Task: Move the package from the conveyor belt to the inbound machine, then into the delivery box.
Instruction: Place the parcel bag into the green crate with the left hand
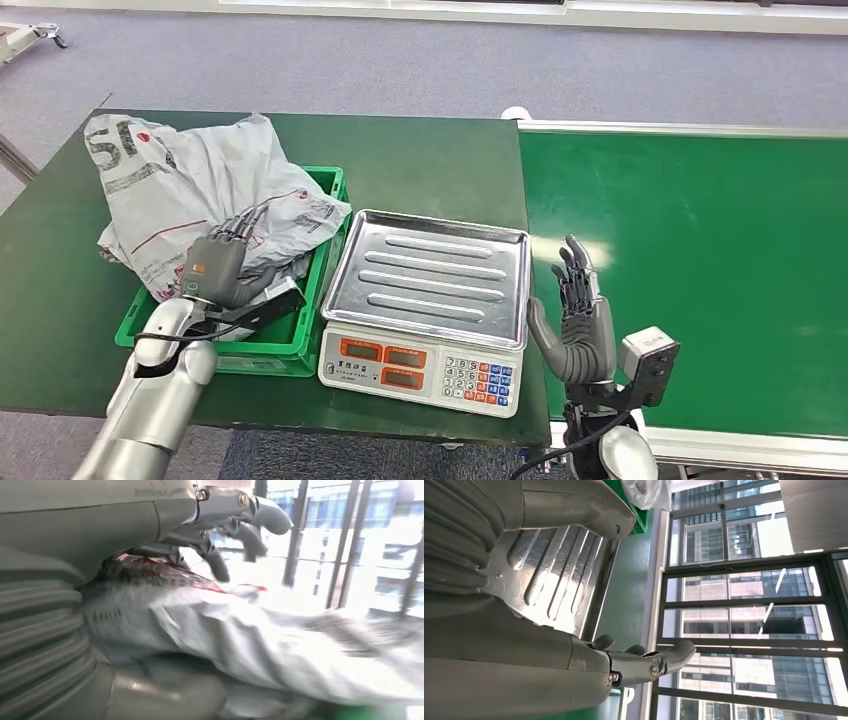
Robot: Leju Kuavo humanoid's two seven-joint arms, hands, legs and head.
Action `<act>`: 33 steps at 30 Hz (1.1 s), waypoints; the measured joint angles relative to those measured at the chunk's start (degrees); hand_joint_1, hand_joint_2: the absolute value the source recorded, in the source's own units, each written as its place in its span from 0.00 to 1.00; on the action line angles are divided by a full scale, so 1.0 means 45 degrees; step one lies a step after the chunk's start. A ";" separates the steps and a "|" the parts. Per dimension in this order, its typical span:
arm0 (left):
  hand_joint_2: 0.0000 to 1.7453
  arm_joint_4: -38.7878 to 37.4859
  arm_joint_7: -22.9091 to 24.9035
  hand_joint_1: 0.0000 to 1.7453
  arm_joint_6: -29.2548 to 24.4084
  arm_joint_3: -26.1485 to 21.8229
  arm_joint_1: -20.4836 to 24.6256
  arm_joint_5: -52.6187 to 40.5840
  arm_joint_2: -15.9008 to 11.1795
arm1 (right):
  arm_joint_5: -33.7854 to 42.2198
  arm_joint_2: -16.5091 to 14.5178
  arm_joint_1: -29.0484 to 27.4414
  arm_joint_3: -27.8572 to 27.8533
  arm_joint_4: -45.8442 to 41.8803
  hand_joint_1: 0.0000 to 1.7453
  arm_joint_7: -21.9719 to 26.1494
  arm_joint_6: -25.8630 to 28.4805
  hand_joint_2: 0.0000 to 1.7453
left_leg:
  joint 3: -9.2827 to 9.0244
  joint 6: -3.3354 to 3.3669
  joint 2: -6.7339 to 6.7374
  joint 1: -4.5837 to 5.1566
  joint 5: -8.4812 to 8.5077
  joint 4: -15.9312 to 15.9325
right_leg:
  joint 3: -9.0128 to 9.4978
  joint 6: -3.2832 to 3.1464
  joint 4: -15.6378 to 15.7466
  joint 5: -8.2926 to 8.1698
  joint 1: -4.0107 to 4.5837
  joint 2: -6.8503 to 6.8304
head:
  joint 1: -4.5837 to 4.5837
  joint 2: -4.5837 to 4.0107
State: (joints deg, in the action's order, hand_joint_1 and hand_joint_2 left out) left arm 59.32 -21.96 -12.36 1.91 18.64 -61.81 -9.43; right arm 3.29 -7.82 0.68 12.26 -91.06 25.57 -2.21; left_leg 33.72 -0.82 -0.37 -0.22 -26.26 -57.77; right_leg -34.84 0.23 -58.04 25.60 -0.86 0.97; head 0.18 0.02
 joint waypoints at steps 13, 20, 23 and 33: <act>1.00 0.3044 -0.0645 0.00 0.5952 0.1429 -0.0753 1.1643 0.2469 | 0.0183 -0.0193 0.1176 0.0017 0.1651 0.00 -0.0186 0.0194 1.00 | 0.0006 0.0009 -0.0018 0.0009 -0.0003 -0.0005 | 0.0008 0.0007 0.0003 -0.0001 -0.0002 -0.0027 | -0.0001 0.0000; 1.00 0.3082 -0.0637 0.00 0.5917 0.2086 -0.0785 1.2288 0.2816 | 0.0196 -0.0255 0.1437 0.0041 0.2217 0.00 -0.0169 0.0194 1.00 | 0.0005 0.0007 -0.0027 0.0004 -0.0002 -0.0004 | 0.0006 0.0005 0.0002 0.0002 0.0009 -0.0024 | 0.0000 0.0000; 0.50 0.3089 -0.0636 0.00 0.5923 0.2181 -0.0789 1.2353 0.2849 | 0.0196 -0.0257 0.1470 0.0044 0.2325 0.00 -0.0166 0.0194 1.00 | 0.0008 0.0006 -0.0034 0.0002 -0.0002 -0.0003 | 0.0006 0.0006 0.0002 0.0005 0.0011 -0.0026 | 0.0000 0.0000; 0.00 0.1534 -0.0083 0.00 0.5112 0.2194 -0.0256 1.5220 0.4158 | 0.0297 -0.0705 0.2906 0.0141 0.4325 0.00 -0.0026 -0.0121 0.75 | 0.0009 0.0022 -0.0034 0.0005 0.0009 -0.0007 | 0.0009 0.0024 0.0003 -0.0010 -0.0010 -0.0027 | 0.0000 0.0000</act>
State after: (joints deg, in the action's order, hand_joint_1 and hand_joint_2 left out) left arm 66.22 -22.34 10.64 11.78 17.48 6.68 9.28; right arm 4.63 -11.00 13.76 12.90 -71.59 25.45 -2.75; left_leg 33.77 -0.72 -0.52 -0.20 -26.21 -57.80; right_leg -34.80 0.34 -58.02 25.56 -0.91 0.85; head 0.18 0.02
